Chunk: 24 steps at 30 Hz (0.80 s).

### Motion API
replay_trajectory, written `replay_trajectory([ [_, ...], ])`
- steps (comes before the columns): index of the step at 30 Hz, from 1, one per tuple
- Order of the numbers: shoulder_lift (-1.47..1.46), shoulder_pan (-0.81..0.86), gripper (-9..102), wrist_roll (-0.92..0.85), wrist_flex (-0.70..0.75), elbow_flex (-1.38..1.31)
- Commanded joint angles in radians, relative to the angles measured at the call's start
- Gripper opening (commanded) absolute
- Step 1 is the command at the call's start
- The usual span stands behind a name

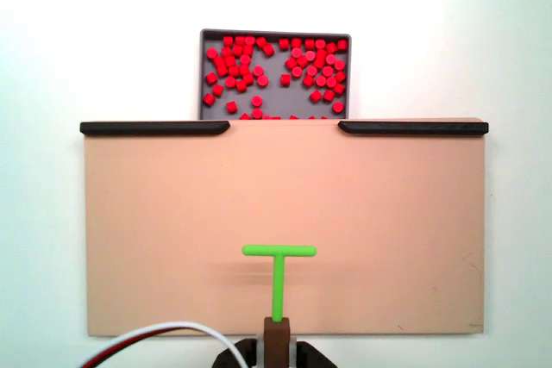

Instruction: Push granules from left to the grey container

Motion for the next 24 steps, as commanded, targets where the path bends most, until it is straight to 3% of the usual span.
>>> replay_trajectory([
  [1,0.014,-0.002,0,0.009,0.005,-0.008],
  [24,0.003,0.000,0,-0.098,-0.008,-0.011],
])
